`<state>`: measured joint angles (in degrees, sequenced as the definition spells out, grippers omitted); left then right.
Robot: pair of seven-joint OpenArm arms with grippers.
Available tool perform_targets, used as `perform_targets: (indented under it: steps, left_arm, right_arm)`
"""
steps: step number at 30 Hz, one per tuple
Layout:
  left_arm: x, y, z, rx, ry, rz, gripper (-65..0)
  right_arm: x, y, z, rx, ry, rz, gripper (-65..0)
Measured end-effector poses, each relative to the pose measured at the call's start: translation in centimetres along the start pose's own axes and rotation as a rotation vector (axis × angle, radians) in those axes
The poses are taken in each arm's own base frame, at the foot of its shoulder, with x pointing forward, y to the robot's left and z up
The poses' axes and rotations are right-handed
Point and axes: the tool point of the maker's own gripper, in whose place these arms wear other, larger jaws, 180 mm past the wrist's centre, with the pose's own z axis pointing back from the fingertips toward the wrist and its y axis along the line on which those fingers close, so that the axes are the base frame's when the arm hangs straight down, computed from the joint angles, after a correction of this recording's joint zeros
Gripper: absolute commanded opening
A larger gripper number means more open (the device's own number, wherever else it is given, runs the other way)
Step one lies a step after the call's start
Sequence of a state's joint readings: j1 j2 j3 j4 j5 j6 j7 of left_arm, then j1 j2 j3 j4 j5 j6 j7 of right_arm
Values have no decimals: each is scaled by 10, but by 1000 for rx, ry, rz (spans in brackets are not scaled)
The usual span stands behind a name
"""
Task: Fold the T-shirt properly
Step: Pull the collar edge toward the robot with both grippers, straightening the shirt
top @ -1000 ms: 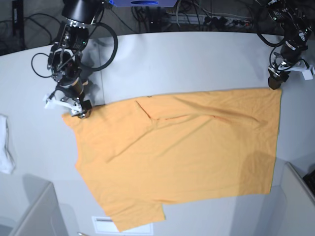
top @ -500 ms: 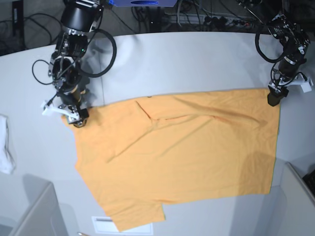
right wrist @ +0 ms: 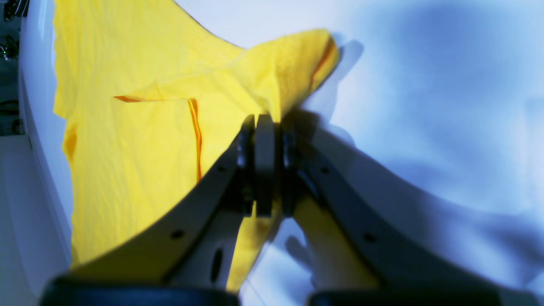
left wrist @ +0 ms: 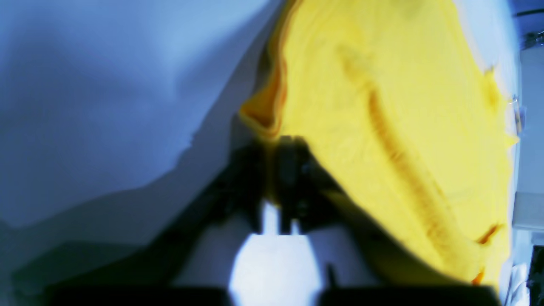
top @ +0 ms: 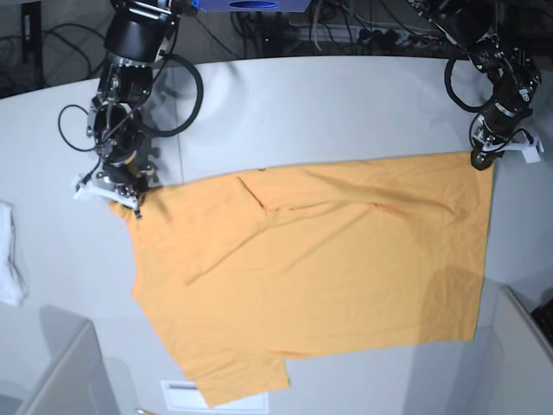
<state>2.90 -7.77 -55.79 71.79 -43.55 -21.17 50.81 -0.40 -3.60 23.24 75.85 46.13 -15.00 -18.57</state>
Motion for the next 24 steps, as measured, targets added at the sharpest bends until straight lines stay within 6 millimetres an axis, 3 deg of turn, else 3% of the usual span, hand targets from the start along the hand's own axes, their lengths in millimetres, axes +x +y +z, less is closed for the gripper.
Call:
perform_targets:
  steps: [4,11,20,24]
  left_arm:
    - [3,3,6,16,23,-40,-650]
    - [26,3,37,56,-20,-177,-650]
    - [-12,47,66,149,83,-191,-650]
    - [-14,47,80,166,86,-235,-650]
  right_arm:
    - [4,2,5,5,1,5,-650]
    - [5,-11,36,-9,-10,27,-650]
    - [-3,-43,63,-56,-7,56,-650]
    - [0,-45,74,-52,-18,71,-650]
